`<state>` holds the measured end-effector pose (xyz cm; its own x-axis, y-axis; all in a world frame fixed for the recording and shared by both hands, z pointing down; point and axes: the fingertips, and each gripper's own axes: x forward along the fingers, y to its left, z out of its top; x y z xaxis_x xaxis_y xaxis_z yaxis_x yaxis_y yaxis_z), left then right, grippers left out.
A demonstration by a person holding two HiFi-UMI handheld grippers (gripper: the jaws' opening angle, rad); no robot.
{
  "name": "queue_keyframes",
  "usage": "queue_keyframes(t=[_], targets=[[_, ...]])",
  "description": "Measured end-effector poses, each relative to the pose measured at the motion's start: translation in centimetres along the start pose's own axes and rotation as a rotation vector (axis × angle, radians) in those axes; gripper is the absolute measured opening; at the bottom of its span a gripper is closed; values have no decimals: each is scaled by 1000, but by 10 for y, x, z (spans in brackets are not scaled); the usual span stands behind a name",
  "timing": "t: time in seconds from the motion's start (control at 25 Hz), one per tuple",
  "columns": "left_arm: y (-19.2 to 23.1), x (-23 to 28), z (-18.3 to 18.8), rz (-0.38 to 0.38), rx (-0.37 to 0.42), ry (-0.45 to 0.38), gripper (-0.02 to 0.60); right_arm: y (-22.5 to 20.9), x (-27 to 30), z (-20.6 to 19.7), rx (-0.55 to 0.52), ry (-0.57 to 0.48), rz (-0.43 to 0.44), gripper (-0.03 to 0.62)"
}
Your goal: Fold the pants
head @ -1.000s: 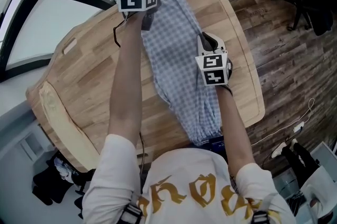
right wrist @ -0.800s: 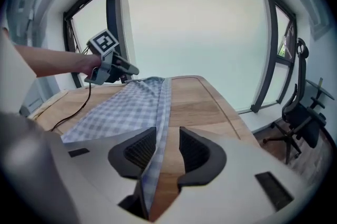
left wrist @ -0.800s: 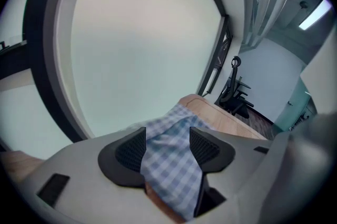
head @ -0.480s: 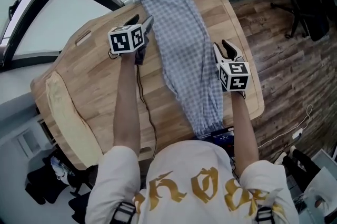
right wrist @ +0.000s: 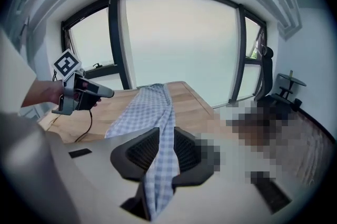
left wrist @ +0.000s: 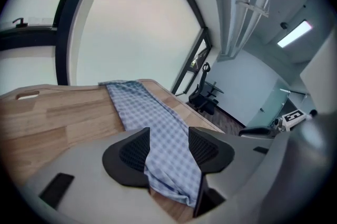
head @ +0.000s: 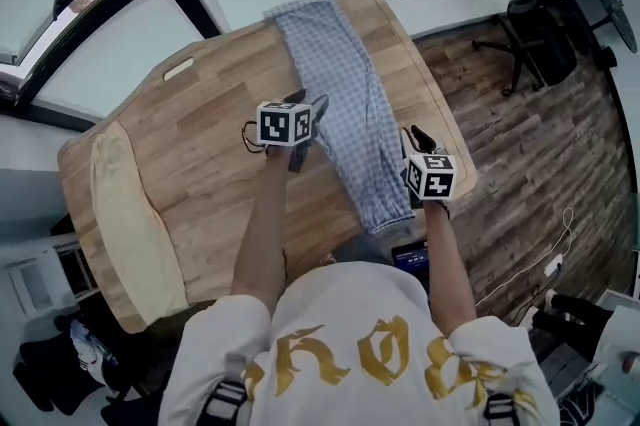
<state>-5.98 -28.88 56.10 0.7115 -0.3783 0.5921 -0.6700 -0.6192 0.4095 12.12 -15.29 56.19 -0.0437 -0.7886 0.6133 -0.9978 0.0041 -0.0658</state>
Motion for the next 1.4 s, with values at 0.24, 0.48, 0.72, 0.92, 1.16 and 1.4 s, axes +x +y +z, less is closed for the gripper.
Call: queue_keyframes(t=[0.24, 0.48, 0.72, 0.92, 1.16, 1.4], targets=[[-53, -35, -34, -16, 57, -5, 249, 18, -49, -5, -2, -42, -5, 104], [-80, -48, -61, -1, 31, -17, 249, 25, -57, -20, -36, -19, 41, 104], [-102, -38, -96, 38, 1, -11, 247, 29, -23, -59, -132, 60, 144, 91], [-113, -27, -117, 97, -37, 0, 247, 35, 11, -87, -185, 129, 253, 115], [-120, -27, -133, 148, -44, 32, 245, 21, 25, -107, -286, 198, 212, 28], [-123, -24, -135, 165, -58, 29, 239, -28, -14, -106, -2, 107, 161, 25]])
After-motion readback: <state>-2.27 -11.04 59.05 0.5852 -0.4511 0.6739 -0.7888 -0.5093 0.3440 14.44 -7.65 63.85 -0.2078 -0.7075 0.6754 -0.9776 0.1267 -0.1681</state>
